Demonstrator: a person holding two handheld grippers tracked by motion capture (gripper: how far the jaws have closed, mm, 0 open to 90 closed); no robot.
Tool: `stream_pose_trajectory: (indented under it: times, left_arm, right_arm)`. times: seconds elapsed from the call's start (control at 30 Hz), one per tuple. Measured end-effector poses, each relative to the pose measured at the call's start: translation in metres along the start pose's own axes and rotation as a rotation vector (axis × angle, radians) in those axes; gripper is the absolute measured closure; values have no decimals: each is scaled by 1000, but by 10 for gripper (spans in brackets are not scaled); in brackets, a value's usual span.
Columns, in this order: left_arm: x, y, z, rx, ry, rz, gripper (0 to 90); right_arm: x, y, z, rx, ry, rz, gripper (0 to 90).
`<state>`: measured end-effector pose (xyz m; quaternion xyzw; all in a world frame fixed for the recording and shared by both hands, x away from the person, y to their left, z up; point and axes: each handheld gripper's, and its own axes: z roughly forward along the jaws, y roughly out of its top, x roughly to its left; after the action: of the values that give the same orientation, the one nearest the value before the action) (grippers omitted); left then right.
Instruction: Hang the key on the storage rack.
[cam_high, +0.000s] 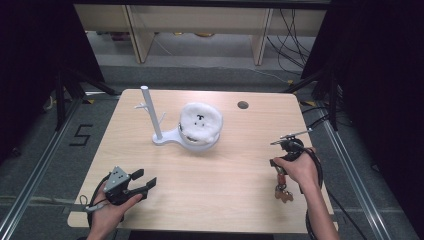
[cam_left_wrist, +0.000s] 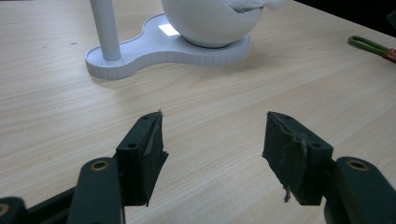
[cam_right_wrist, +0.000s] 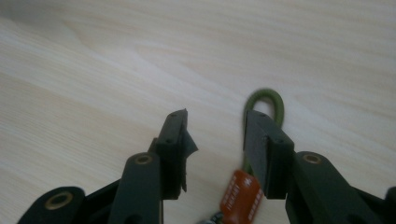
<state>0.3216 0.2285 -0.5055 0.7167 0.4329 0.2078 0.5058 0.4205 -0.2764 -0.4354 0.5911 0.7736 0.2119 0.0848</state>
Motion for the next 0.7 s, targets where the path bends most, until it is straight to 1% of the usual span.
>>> stream_pose_trajectory:
  times: [0.03,0.07,0.13,0.2,0.23,0.3,0.33,0.37,0.43,0.47,0.53,0.57,0.6,0.63,0.67,0.7]
  left_arm:
    - [1,0,1,-9,-13,4,371]
    - [0,1,2,-10,-11,2,371]
    - [-1,3,1,-6,-8,2,371]
    - [-2,3,2,-14,-22,7,371]
    - [-2,3,1,-15,-25,6,371]
    - [-3,3,-1,-12,-24,12,370]
    - [-3,2,-1,-10,-25,12,370]
    - [-2,2,-2,-13,-29,9,370]
    - [-2,2,-4,-11,-19,12,370]
    - [-1,2,-4,-12,-19,11,370]
    - [0,3,-3,-17,-22,10,370]
    - [0,3,-3,-16,-22,12,369]
    - [-1,3,-3,-17,-21,12,369]
    - [-1,4,-3,-18,-22,10,370]
    - [-1,4,-3,-19,-21,10,370]
    - [-1,4,-3,-19,-20,13,370]
  right_arm:
    - [-2,-1,0,11,-2,-12,597]
    - [-4,-1,1,17,-12,13,590]
    - [-8,-2,2,38,-9,16,584]
    - [-12,-1,4,51,-19,19,583]
    - [-15,-1,6,61,-25,12,583]
    - [-13,-1,6,110,-41,81,583]
    - [-14,-2,8,119,-37,94,583]
    - [-15,-2,9,133,-48,109,585]
    - [-19,-4,12,152,-58,115,588]
    - [-19,-5,13,160,-64,128,590]
    - [-22,-7,17,194,-65,143,595]
    - [-19,-8,20,207,-61,201,601]
    - [-19,-9,22,215,-61,219,607]
    - [-25,-10,24,224,-59,155,609]
    - [-23,-10,25,215,-45,195,629]
    - [-25,-11,25,214,-36,173,631]
